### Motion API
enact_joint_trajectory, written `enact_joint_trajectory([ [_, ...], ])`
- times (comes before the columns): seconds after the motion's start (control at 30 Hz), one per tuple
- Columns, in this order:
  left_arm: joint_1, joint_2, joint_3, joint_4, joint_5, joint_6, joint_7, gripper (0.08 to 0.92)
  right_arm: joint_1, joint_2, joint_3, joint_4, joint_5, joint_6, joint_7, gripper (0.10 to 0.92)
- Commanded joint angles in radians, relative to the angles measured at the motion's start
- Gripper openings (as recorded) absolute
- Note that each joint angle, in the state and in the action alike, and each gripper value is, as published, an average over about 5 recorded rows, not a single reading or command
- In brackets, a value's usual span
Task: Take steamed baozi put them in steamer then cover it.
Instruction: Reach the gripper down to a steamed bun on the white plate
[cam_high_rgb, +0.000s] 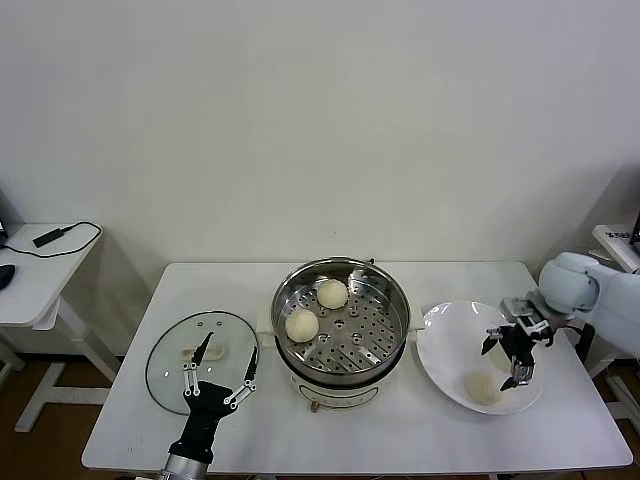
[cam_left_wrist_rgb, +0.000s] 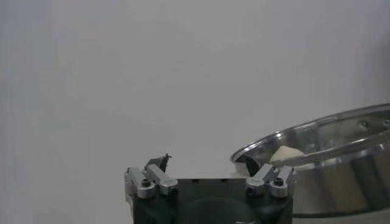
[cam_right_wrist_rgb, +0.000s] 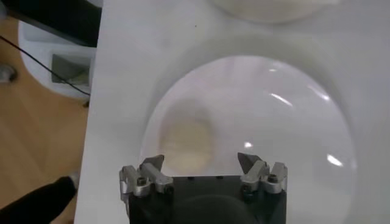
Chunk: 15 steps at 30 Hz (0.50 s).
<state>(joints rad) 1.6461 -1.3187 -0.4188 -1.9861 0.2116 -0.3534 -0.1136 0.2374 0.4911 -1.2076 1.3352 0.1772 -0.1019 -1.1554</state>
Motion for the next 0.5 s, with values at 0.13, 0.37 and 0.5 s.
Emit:
enact_joint_trajectory([
  [0.13, 0.000, 0.001, 0.001, 0.006, 0.002, 0.000, -0.001, 0.823, -0.127, 0.034, 0.075, -0.054, -0.022, 0.003, 0.029, 0.823],
  [0.37, 0.002, 0.001, -0.004, 0.007, -0.002, -0.001, -0.001, 0.823, -0.131, 0.056, 0.072, -0.079, -0.023, -0.002, 0.036, 0.822],
  [0.5, 0.001, 0.001, -0.006, 0.008, -0.003, 0.000, -0.002, 0.823, -0.126, 0.058, 0.072, -0.077, -0.020, -0.007, 0.035, 0.770],
])
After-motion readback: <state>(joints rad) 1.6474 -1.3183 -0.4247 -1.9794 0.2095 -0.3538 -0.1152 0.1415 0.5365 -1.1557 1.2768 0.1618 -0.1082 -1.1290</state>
